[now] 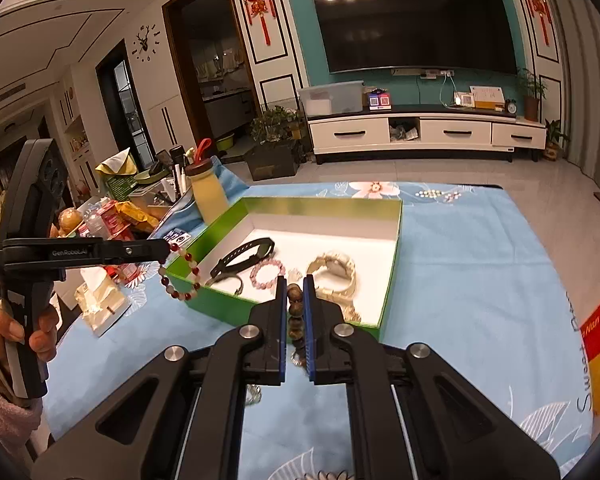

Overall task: Organize jewelry
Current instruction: 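Carry both bead bracelets into the green box and open both tools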

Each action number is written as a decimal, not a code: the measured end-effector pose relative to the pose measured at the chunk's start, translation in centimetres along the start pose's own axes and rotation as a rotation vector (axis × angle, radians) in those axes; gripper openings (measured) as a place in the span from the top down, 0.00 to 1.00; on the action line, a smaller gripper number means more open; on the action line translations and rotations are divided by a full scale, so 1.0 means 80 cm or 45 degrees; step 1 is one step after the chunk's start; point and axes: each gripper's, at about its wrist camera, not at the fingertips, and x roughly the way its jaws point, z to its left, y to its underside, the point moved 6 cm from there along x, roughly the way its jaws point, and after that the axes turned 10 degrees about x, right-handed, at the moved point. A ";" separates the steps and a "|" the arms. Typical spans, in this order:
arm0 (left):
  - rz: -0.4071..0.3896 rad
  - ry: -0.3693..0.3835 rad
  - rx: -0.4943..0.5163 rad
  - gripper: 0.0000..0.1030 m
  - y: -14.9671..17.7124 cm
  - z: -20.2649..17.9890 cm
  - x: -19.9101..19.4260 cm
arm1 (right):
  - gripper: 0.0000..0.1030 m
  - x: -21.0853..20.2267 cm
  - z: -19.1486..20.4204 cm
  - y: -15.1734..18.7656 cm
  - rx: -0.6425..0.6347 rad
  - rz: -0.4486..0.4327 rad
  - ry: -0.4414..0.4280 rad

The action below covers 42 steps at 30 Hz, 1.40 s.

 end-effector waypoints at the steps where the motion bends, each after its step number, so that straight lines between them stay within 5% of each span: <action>1: 0.003 0.003 0.001 0.93 -0.003 -0.001 0.004 | 0.93 0.003 -0.001 -0.004 -0.003 -0.005 0.002; 19: 0.091 -0.030 0.009 0.93 -0.060 0.011 0.105 | 0.93 0.077 -0.036 -0.068 0.054 -0.018 0.036; 36: 0.222 -0.082 -0.062 0.92 -0.088 0.042 0.202 | 0.93 0.167 -0.072 -0.078 0.107 0.093 0.165; 40: 0.222 -0.087 -0.082 0.76 -0.086 0.043 0.201 | 0.83 0.167 -0.079 -0.078 0.125 0.107 0.178; 42: 0.212 -0.098 -0.068 0.75 -0.086 0.040 0.196 | 0.82 0.162 -0.081 -0.078 0.142 0.101 0.171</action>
